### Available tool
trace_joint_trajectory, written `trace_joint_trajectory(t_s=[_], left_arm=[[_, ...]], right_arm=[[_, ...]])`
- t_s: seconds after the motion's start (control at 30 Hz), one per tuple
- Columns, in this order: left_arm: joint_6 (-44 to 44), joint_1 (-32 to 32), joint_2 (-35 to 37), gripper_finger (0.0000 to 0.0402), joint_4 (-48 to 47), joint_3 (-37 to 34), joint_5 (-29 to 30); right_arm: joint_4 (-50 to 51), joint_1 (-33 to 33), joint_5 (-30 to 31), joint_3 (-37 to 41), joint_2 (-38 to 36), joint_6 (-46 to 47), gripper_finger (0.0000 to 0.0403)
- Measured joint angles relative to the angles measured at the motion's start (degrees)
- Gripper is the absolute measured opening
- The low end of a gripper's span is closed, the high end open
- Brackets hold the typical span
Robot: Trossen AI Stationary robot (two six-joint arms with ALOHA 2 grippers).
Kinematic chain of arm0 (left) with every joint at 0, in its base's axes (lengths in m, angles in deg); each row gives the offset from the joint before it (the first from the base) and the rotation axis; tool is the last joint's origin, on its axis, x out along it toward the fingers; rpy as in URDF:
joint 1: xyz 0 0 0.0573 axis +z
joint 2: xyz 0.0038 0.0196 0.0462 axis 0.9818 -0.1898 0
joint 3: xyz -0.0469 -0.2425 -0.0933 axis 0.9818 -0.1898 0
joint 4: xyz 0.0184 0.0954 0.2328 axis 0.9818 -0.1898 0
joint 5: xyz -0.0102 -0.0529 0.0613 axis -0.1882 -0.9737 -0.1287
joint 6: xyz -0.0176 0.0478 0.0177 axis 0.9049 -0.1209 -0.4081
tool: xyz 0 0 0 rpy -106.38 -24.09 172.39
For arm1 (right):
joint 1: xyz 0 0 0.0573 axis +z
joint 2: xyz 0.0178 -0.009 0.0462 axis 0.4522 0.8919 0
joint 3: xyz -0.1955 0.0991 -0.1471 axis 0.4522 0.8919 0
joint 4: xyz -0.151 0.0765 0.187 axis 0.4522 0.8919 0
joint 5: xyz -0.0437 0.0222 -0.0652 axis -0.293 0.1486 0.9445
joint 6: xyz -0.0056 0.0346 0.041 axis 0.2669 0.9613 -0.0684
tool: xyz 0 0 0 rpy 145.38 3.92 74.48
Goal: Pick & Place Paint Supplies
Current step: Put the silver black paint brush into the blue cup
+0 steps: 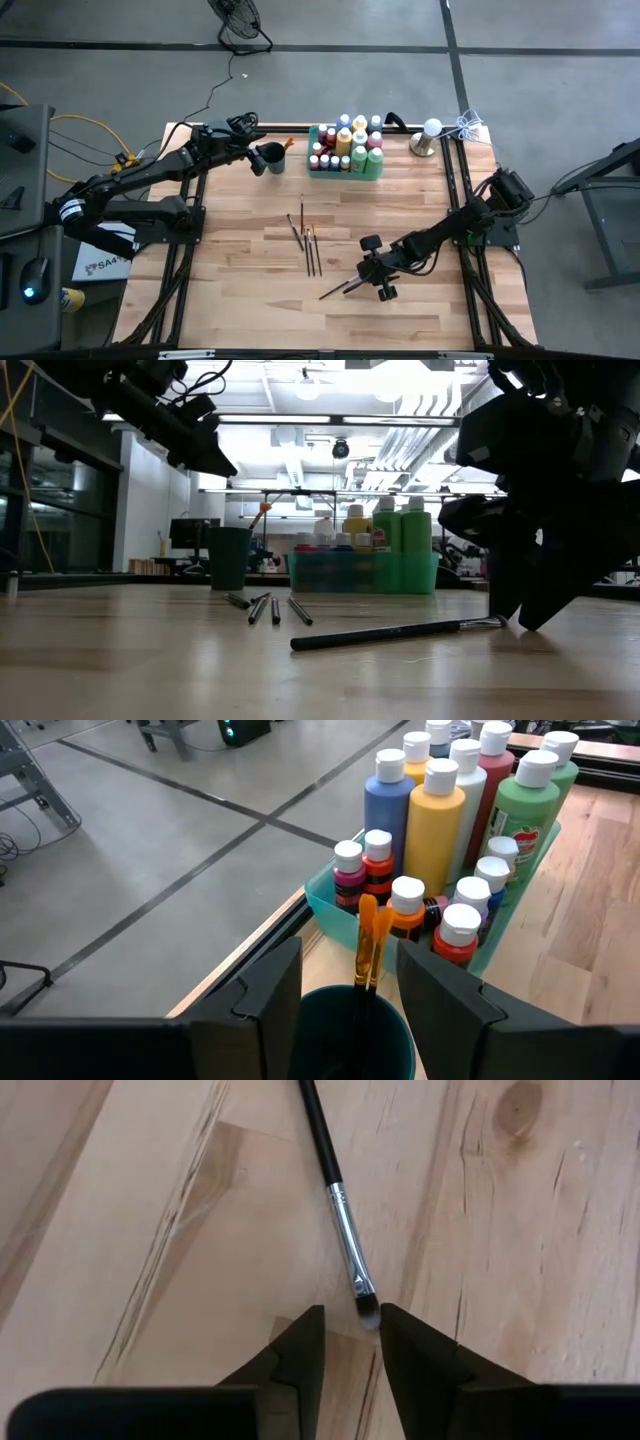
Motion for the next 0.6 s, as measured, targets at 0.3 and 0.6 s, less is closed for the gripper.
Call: trace_joint_trajectory(t_s=[0.3,0.6], left_arm=[[0.0,0.0,0.0,0.0161,-0.1,0.0,0.0],[0.0,0.0,0.0,0.0161,-0.4,0.0,0.0]], right_arm=[[-1.5,0.0,0.1,0.1,0.2,0.0,0.0091],[-1.7,-0.4,0.2,0.1,0.2,4.1,0.0091]])
